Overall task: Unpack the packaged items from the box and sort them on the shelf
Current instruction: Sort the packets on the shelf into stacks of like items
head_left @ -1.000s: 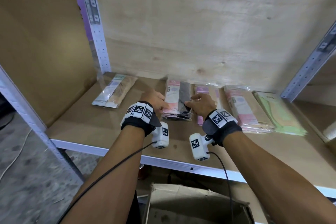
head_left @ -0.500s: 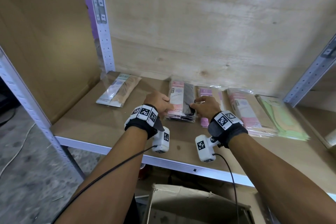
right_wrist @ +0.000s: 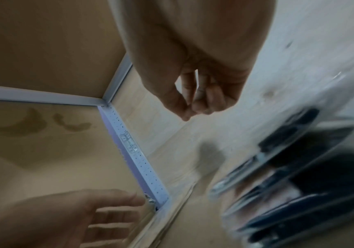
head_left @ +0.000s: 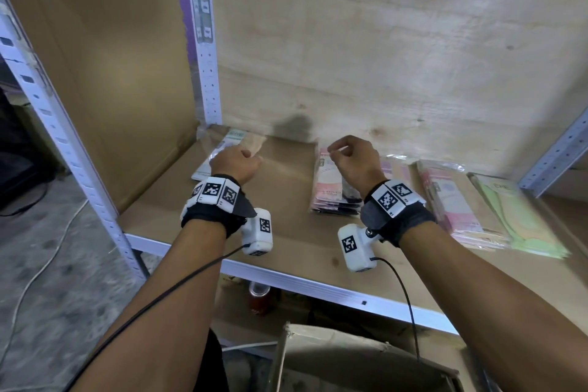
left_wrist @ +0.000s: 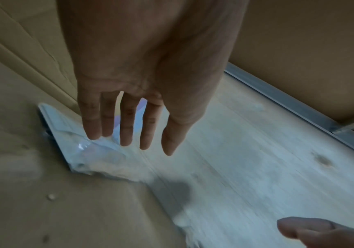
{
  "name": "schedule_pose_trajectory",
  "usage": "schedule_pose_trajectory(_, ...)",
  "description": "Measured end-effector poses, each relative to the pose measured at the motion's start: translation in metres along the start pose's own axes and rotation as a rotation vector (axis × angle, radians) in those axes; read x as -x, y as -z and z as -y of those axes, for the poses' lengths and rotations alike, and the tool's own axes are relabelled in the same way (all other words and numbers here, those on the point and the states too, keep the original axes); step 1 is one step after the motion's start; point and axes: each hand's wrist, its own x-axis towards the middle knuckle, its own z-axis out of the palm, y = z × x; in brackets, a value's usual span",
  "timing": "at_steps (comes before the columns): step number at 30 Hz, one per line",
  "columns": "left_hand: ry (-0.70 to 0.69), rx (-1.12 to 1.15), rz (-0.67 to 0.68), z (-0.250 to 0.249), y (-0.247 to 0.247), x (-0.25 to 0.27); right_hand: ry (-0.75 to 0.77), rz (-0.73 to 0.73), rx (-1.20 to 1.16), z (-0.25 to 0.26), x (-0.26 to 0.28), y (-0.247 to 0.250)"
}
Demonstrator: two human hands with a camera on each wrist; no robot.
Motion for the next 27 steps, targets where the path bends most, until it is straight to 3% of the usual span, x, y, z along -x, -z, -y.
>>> schedule_pose_trajectory(4,0.076,-0.047,0.014,0.035,0.024,-0.020,-0.028,0.286,-0.171,0.025,-0.001,-0.038)
schedule_pose_trajectory(8,-0.032,-0.096,0.083,0.060,0.037,-0.032,-0.200,0.540,-0.335,0.045,-0.002,-0.079)
schedule_pose_trajectory(10,-0.054,-0.010,0.122,0.069,0.038,-0.032,-0.273,0.630,-0.360,0.050,-0.001,-0.101)
schedule_pose_trajectory(14,0.035,0.054,0.220,0.082,0.035,-0.032,-0.318,0.595,-0.415,0.055,0.000,-0.136)
schedule_pose_trajectory(17,0.113,-0.012,0.182,0.083,0.038,-0.032,-0.395,0.545,-0.499,0.056,-0.002,-0.150)
schedule_pose_trajectory(22,0.279,0.276,0.259,0.073,0.034,-0.023,-0.234,0.495,-0.254,0.052,-0.005,-0.136)
schedule_pose_trajectory(27,0.293,0.603,0.220,0.053,0.034,-0.016,-0.100,0.532,-0.383,0.060,0.001,-0.097)
